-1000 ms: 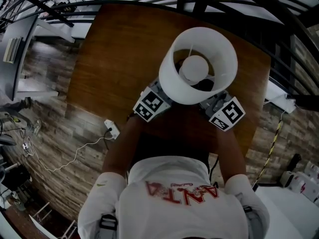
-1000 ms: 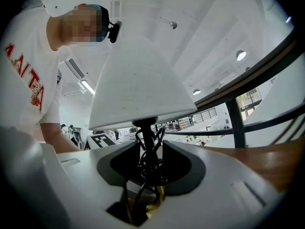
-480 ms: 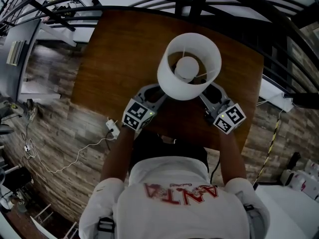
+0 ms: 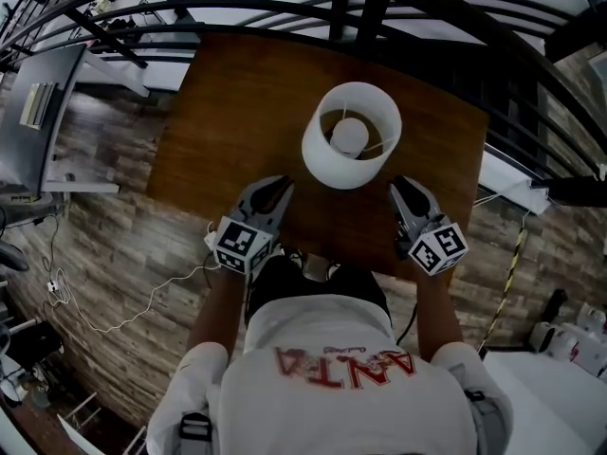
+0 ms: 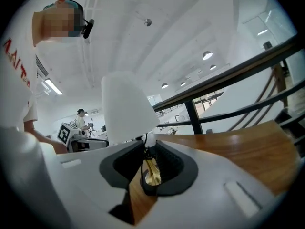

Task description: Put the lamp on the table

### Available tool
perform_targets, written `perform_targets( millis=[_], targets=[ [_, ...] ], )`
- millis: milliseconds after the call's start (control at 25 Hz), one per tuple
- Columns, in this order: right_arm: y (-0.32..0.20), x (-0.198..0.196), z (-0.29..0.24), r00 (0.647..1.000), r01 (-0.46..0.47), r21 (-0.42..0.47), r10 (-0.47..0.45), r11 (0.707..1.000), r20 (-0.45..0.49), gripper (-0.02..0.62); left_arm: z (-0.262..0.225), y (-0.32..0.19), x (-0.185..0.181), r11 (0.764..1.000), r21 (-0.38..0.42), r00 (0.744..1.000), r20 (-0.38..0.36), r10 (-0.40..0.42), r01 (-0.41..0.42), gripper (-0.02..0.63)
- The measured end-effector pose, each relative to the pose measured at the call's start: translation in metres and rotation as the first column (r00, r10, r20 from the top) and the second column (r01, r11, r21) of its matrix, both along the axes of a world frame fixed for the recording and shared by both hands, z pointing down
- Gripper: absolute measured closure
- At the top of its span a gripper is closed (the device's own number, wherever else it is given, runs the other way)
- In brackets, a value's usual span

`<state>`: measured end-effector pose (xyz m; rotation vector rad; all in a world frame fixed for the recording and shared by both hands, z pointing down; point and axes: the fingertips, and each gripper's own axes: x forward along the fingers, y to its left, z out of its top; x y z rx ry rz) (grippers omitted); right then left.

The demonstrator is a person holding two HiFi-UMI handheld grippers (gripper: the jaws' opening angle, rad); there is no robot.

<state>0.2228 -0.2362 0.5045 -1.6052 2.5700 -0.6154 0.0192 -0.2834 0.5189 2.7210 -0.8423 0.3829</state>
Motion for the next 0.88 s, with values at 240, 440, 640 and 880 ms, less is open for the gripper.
perform_targets(
  millis=[240,440,640,880],
  targets=[
    [0.019,-0.007,-0.080,0.996,-0.052,0.116,0.060,0.992,-0.069,0.557,-0.086,0.008,0.002,0.998,0.049,0.994,-0.103,-0.037,0.042,0.569],
    [0.019,-0.011,-0.141,0.995,-0.075,0.183,0.085,0.980,-0.049,0.581,-0.145,0.003,0.002,0.988,0.138,0.993,-0.110,-0.052,0.067,0.572],
    [0.019,-0.011,-0.200,0.987,-0.122,0.240,0.142,0.963,-0.070,0.583,-0.196,0.002,0.000,0.982,0.159,0.986,-0.147,-0.079,0.102,0.575],
    [0.021,0.006,-0.245,0.970,-0.228,0.268,0.244,0.936,-0.025,0.592,-0.233,0.002,-0.001,0.974,0.199,0.983,-0.167,-0.073,0.106,0.575]
  ],
)
